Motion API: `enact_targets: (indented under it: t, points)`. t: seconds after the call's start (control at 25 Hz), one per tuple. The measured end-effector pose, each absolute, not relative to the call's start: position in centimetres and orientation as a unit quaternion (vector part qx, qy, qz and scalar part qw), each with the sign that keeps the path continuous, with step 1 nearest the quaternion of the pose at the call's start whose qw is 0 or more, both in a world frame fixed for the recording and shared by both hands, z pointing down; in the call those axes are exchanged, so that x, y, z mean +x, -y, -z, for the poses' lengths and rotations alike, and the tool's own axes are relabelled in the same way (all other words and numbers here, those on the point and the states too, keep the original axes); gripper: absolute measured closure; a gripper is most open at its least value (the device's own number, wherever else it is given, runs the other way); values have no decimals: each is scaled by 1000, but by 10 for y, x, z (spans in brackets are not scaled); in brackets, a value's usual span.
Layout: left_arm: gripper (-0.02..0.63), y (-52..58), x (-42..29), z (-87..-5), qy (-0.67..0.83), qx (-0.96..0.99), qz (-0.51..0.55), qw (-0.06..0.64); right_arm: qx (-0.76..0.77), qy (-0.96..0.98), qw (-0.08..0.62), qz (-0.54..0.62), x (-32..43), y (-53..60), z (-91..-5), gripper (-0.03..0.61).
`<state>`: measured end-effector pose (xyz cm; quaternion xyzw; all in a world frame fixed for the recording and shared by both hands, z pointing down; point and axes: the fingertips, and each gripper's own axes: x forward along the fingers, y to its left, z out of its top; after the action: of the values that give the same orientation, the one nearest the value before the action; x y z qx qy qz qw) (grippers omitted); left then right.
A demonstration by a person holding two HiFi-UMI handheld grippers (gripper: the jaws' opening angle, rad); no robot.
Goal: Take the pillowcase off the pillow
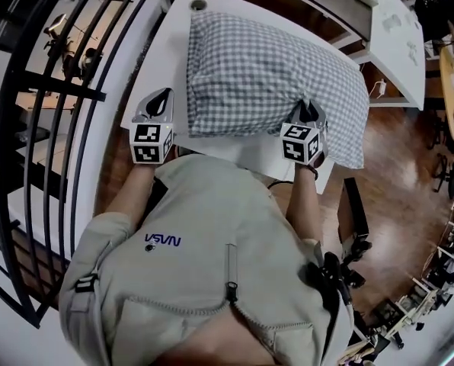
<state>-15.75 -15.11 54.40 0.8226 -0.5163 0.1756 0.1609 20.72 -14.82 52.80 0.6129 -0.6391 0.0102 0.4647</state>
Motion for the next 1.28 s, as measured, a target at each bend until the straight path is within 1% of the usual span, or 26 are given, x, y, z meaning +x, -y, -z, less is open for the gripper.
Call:
enact_targets:
  t: [0.08,0.2,0.24,0.28,0.32,0.44,0.52,0.6,0.68,0.76,0.88,0.92,0.96,1.0,1.04,1.16,1.28]
  points:
    - [607,139,-145,-573,479,833,-188,202,600,655,458,-32,199,147,-530,481]
    - [607,122,-120,-598,416,854,-178,255,590,669,449,-49,179,139,-528,430]
    - [593,119,-111,-602,398,860,-169,270,592,670,444,-54,173,135,-525,428]
    - [547,117,-104,-604,381,865,-158,285,595,671,440,-53,166,131,-518,423]
    - [523,115,-99,-605,366,870,-146,296,597,672,435,-45,158,127,-509,423]
    - [522,115,-92,-600,332,884,-120,307,587,705,398,3,111,118,-472,431]
    - [520,115,-91,-596,318,891,-120,301,546,757,357,36,55,113,-455,430]
    - [520,115,-90,-593,309,896,-124,293,479,808,340,52,-8,109,-455,428]
    - [520,114,-89,-589,308,899,-124,285,416,835,358,35,-56,108,-480,401]
    - [514,113,-92,-584,313,901,-122,275,387,828,406,15,-76,112,-516,346]
    - [495,116,-103,-581,335,897,-124,260,396,798,454,-14,-72,121,-553,345]
    - [491,118,-108,-582,344,894,-125,259,405,791,457,-23,-68,123,-559,351]
    - [491,121,-114,-583,352,890,-125,260,416,786,456,-32,-64,125,-561,432]
    - [489,123,-119,-586,359,887,-125,264,427,784,449,-40,-61,126,-561,542]
    - [488,126,-124,-589,363,883,-126,270,437,783,439,-50,-59,126,-559,563]
    - [488,133,-127,-598,358,878,-125,292,466,786,401,-69,-53,124,-542,566]
    - [489,133,-114,-604,329,879,-123,323,493,783,370,-81,-43,116,-527,567]
